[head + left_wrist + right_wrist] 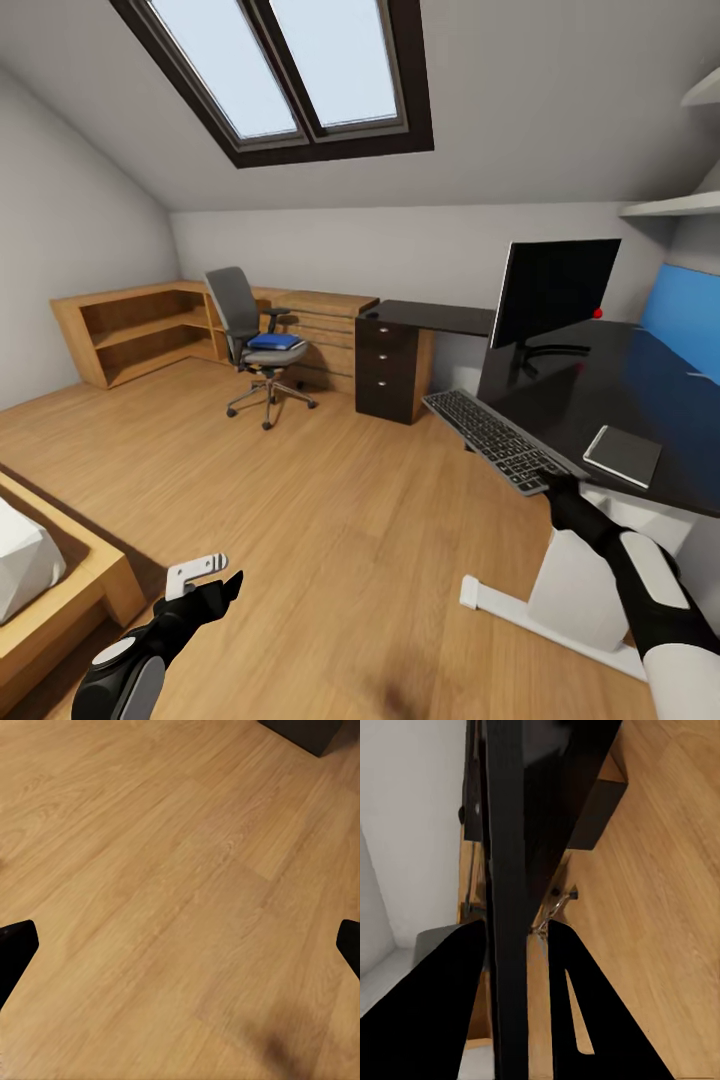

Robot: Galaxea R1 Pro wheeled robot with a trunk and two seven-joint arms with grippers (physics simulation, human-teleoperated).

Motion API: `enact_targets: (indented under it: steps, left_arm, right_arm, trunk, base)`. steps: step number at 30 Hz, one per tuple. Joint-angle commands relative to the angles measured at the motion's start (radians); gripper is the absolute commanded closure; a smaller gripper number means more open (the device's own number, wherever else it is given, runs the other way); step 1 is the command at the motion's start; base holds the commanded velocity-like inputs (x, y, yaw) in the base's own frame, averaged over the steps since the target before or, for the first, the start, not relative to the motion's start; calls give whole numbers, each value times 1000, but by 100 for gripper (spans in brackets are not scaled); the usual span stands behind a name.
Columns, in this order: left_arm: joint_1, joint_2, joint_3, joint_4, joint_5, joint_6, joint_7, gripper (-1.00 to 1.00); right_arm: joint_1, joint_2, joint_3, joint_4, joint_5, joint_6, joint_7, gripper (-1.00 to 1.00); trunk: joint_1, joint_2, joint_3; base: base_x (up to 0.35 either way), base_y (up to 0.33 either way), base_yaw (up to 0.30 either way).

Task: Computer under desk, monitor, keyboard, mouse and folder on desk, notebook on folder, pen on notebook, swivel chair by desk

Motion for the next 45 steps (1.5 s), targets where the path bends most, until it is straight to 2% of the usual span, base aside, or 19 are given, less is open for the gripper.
enact_targets:
  steps: [1, 5, 7, 9, 10, 14, 17, 18, 19, 21, 23, 26, 28, 30, 34, 39, 41, 42, 45]
  left_arm:
    - [-1, 0, -1, -1, 11, 5, 8, -100]
    - [-1, 0, -2, 1, 12, 5, 8, -100]
    - [-1, 0, -2, 1, 12, 4, 9, -100]
    - [-1, -1, -2, 2, 12, 4, 9, -100]
    - [-1, -1, -2, 2, 12, 3, 9, -100]
    - [-1, -3, -6, 4, 12, 3, 10, -100]
    - [-1, -6, -15, 5, 11, 1, 11, -100]
    - [-1, -7, -23, 4, 11, 0, 11, -100]
    - [-1, -7, -25, 4, 11, 0, 11, -100]
    - [-1, -7, -28, 4, 12, 0, 11, -100]
    - [-1, -8, -30, 4, 12, 0, 11, -100]
    - [-1, -9, -30, 3, 12, 0, 11, -100]
    - [-1, -9, -31, 2, 12, 0, 11, -100]
    - [-1, -9, -31, 2, 13, 2, 10, -100]
    - [-1, -9, -32, 3, 15, 4, 8, -100]
    - [-1, -9, -36, 6, 15, 4, 6, -100]
    - [-1, -9, -52, 6, 15, 3, 6, -100]
    - [-1, -8, -71, 6, 15, 2, 6, -100]
    - [-1, -7, -90, 7, 16, 5, 6, -100]
  right_arm:
    - [-1, 1, 10, -1, 1, 4, -2, 100]
    - [-1, 7, 79, -30, 1, 0, 6, 100]
    - [0, 20, 107, -64, 2, 0, 10, 100]
    - [0, 32, 123, -92, 2, 0, 12, 100]
    - [2, 51, 134, -128, 3, 0, 14, 100]
    - [2, 65, 146, -150, 4, -1, 72, 100]
    - [2, 79, 186, -159, 4, -1, 104, 100]
    - [3, 101, 252, -177, 5, -12, 110, 100]
    - [3, 112, 275, -179, 6, -20, 110, 100]
    - [2, 159, 355, -186, 10, -72, 105, 100]
    - [1, 203, 407, -189, 31, -139, 82, 100]
    - [-2, 273, 436, -187, 68, -247, 21, 100]
    - [-3, 306, 442, -185, 76, -325, 5, 100]
    - [-2, 325, 446, -184, 77, -395, -2, 100]
    - [0, 339, 475, -184, 77, -465, -4, 100]
    - [2, 340, 508, -177, 78, -488, 15, 100]
    - [3, 341, 510, -173, 78, -489, 16, 100]
    - [5, 341, 511, -171, 76, -488, 16, 100]
    - [8, 341, 511, -169, 70, -488, 17, 100]
  trunk:
    - [-4, 7, 2]
    - [-19, 35, 15]
    - [-27, 49, 21]
    - [-35, 63, 27]
    - [-39, 70, 30]
    - [-54, 98, 43]
    - [-65, 119, 52]
    - [-69, 126, 55]
    - [-73, 133, 59]
    - [-81, 147, 65]
    - [-88, 161, 71]
    - [-96, 175, 77]
    - [-96, 175, 77]
    - [-96, 175, 77]
    - [-96, 175, 77]
    - [-96, 175, 77]
    - [-96, 175, 77]
    - [-96, 175, 77]
    - [-96, 175, 77]
  base:
    - [0, 0, 0]
    - [0, 0, 0]
    - [0, 0, 0]
    - [0, 0, 0]
    - [0, 0, 0]
    - [0, 0, 0]
    - [0, 0, 0]
    - [0, 0, 0]
    - [0, 0, 0]
    - [0, 0, 0]
    - [0, 0, 0]
    - [0, 0, 0]
    - [0, 0, 0]
    - [0, 0, 0]
    - [0, 0, 0]
    - [76, 90, 0]
    - [199, 234, 0]
    - [214, 251, 0]
    - [226, 260, 0]
